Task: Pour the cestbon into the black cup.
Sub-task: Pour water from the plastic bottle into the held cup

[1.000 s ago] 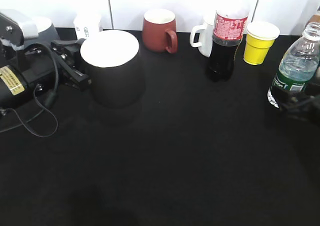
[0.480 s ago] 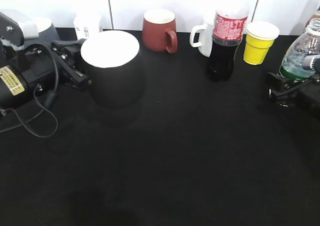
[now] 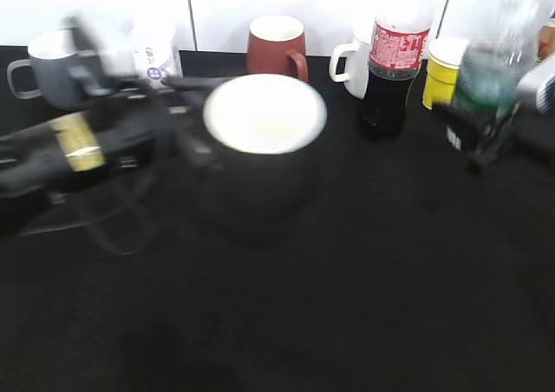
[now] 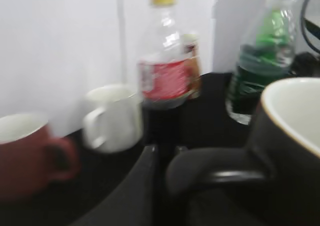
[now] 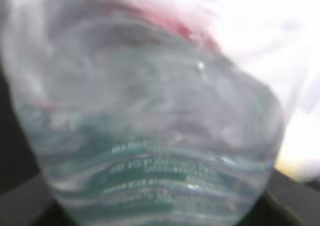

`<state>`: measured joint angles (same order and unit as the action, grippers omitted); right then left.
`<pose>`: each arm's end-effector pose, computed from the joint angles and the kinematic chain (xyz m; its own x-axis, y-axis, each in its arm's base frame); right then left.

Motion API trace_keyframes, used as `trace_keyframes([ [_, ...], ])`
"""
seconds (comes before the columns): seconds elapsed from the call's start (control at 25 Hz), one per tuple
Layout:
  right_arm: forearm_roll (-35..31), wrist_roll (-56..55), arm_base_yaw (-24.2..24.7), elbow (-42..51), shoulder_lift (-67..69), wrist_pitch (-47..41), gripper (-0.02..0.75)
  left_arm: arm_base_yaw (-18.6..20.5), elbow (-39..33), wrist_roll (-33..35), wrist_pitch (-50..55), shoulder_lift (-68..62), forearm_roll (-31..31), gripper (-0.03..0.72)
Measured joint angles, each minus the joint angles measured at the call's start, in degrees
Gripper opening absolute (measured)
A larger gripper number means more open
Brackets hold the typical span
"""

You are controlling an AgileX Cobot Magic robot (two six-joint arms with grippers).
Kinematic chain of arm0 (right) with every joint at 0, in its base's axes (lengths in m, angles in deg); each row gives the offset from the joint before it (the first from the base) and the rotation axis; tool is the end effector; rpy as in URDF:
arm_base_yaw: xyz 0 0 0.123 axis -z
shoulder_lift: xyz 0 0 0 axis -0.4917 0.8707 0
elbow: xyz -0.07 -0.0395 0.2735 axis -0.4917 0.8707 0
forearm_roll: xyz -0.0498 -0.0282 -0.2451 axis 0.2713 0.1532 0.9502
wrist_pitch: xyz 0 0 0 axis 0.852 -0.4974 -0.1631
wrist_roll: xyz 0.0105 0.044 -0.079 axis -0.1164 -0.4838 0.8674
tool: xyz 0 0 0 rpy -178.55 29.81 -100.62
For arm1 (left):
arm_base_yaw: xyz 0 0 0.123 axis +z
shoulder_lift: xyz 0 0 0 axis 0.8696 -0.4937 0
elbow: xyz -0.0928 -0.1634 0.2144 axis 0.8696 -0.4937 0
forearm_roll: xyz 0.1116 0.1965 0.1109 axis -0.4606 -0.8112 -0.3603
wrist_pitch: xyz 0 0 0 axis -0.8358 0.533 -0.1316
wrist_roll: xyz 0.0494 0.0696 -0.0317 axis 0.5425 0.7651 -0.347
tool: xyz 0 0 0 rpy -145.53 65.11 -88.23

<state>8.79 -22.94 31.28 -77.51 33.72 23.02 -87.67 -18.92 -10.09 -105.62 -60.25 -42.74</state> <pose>0.2878 0.0451 0.1742 0.1103 -0.2385 -0.9648 -0.5617 0.7859 -0.2585 0.2655 -0.1890 0.1928 0.0200 -0.0068 -0.9998 0.8472 0.5311 0.0134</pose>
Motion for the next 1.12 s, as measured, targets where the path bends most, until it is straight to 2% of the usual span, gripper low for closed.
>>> trace_keyframes([
  [0.16, 2.9, 0.3, 0.0, -0.3, -6.8, 0.2, 0.493, -7.2, 6.6, -1.8, 1.6, -5.4, 0.1, 0.059],
  [0.28, 6.0, 0.9, 0.0, -3.3, -8.2, -0.3, 0.493, -10.8, 10.1, -2.2, 4.1, -6.9, 1.6, 0.059],
  [0.44, 12.9, 16.2, 0.0, -6.7, -8.5, -0.3, 0.493, -13.3, 11.6, -3.5, 9.6, -7.0, 6.8, 0.058],
  [0.56, 13.2, 25.1, 0.0, -6.7, -8.5, -0.3, 0.493, -13.9, 15.0, -3.7, 11.5, -8.7, 7.0, 0.058],
  [0.76, 12.7, 39.1, 0.0, -6.7, -8.5, -0.5, 0.493, -13.9, 15.3, -3.8, 11.8, -8.8, 6.6, 0.058],
  [0.88, 8.9, 46.2, 0.0, -6.7, -8.5, -0.6, 0.493, -13.9, 15.3, -3.8, 11.8, -8.8, 2.6, 0.058],
  [1.12, 8.5, 51.6, 0.0, -6.7, -8.5, -0.7, 0.493, -13.9, 15.3, -3.8, 11.2, -8.8, 2.3, 0.058],
])
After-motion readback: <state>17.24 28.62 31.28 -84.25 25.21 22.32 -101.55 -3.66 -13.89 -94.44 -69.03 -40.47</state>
